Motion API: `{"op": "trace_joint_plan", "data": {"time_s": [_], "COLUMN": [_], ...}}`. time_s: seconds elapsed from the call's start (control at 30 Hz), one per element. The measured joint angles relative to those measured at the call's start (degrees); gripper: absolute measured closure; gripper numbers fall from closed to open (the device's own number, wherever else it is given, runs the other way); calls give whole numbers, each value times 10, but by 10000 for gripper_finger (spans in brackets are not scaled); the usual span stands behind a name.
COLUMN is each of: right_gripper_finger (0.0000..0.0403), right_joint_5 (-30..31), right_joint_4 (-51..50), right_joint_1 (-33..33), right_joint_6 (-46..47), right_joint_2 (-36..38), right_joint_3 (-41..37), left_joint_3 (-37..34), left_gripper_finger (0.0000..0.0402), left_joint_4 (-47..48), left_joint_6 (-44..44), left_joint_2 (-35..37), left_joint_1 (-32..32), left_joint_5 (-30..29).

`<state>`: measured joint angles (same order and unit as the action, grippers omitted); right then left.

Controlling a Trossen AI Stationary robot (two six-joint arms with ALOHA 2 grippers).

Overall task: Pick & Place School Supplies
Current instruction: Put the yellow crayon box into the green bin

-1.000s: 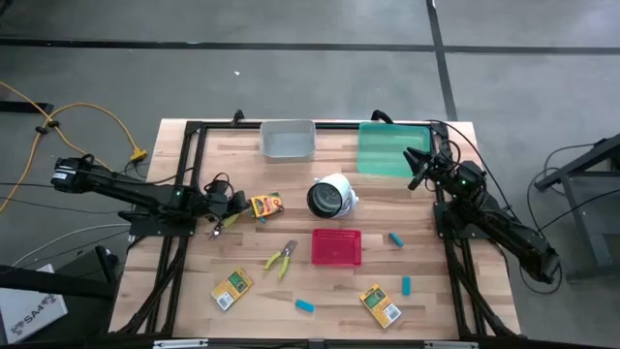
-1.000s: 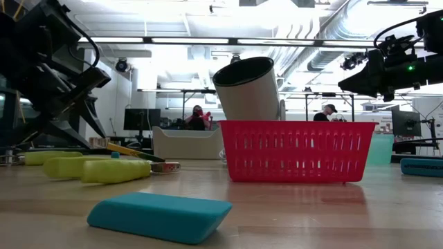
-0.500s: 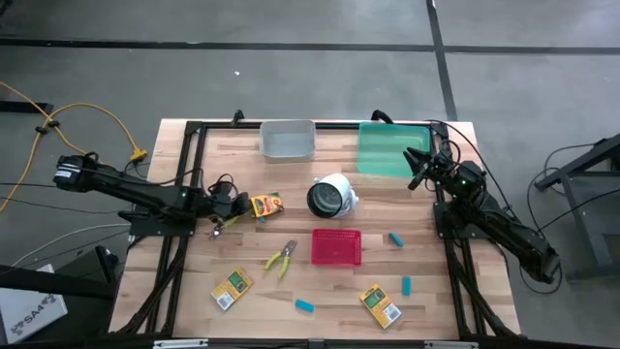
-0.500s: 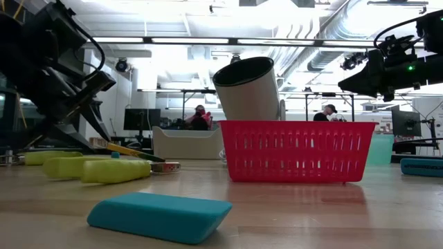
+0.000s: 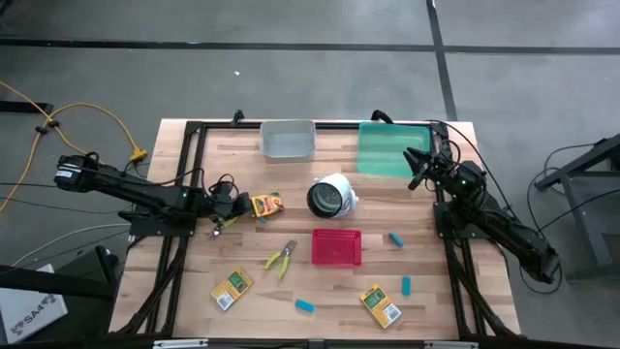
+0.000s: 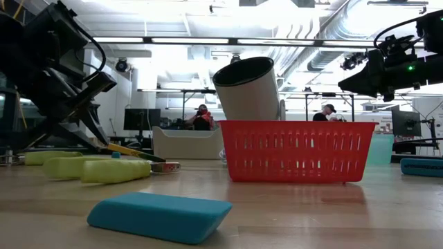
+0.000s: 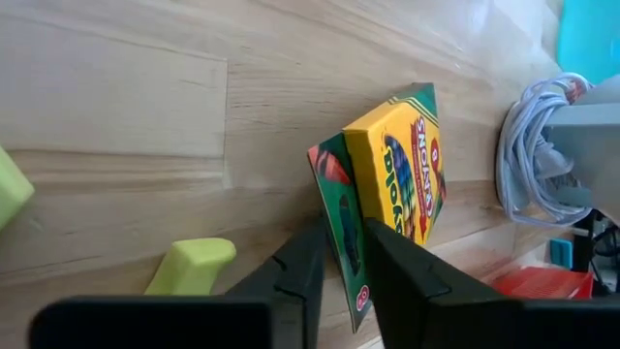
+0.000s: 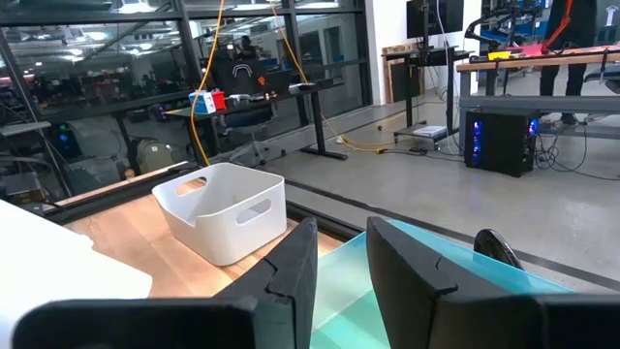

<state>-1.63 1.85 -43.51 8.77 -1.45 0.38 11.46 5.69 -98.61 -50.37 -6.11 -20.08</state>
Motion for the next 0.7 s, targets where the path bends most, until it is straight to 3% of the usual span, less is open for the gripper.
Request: {"op": "trace_joint_plan", "data": {"time_s": [0.17, 0.53, 0.7], "right_gripper_finger": [318, 318, 318], "right_joint_5": [0, 0, 0], "right_joint_4": [0, 0, 0], "right_joint_1": [0, 0, 0], "right_joint_6": [0, 0, 0], "right_joint_2": [0, 0, 0], "right_joint_3": [0, 0, 0], "left_joint_3": [0, 0, 0], "left_gripper_finger": [363, 369, 393], "left_joint_4": [0, -8, -17], "left_joint_6": [-2, 9, 13], "left_joint_2": [0, 0, 0], "left_joint_1": [0, 0, 0], "left_joint_5": [0, -6, -11]}}
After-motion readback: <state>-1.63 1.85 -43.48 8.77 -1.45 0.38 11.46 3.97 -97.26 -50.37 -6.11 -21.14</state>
